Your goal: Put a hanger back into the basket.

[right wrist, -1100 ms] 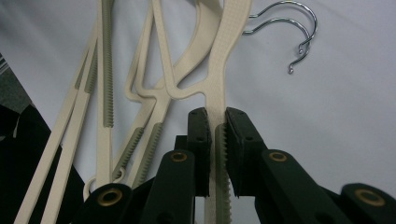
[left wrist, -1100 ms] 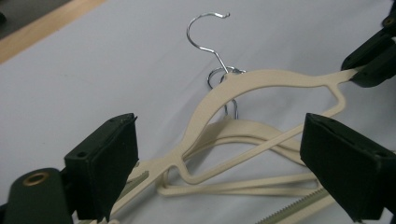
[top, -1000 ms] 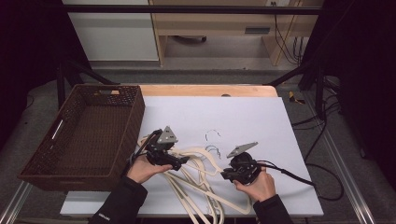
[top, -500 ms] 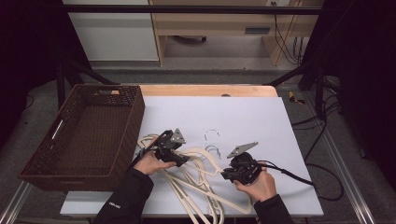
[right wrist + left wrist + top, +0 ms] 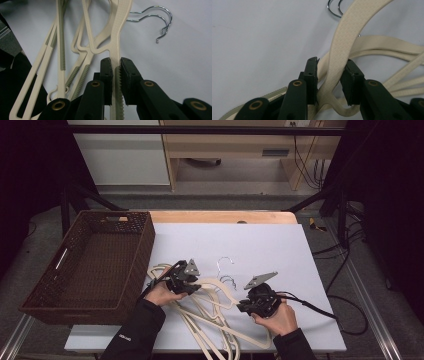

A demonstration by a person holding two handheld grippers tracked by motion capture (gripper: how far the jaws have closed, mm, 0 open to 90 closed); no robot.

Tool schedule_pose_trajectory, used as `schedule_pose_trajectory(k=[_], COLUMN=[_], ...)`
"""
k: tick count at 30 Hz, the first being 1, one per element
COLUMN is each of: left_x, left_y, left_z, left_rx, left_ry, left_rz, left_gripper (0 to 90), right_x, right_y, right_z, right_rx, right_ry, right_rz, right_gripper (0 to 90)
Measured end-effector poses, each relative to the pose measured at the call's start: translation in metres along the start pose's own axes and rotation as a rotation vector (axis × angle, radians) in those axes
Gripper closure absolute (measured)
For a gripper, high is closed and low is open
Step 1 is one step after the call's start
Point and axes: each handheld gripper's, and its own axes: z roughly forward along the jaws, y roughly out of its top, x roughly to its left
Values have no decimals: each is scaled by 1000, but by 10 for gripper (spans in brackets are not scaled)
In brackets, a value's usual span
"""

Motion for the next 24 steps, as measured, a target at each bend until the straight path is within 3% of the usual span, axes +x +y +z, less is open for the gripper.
schedule_pose_trajectory(k=[8, 14, 19, 24], left_x=[-17, -35, -47, -59], left_y=[7, 15, 17, 19], left_z=[-28, -46, -60, -73], left_rx=[-28, -27, -42, -56], left_ry=[46, 54, 38, 14], left_rz=[79, 139, 150, 130], left_gripper=[741, 787, 808, 827], right_x=[-4, -8, -11, -12], right_y=[0, -1, -2, -3], right_z=[-16, -30, -37, -42], right_rx=[-48, -104, -137, -183], right_ry=[2, -32, -53, -62], right_rz=[6, 3, 2, 6], right_gripper=[789, 757, 695, 625])
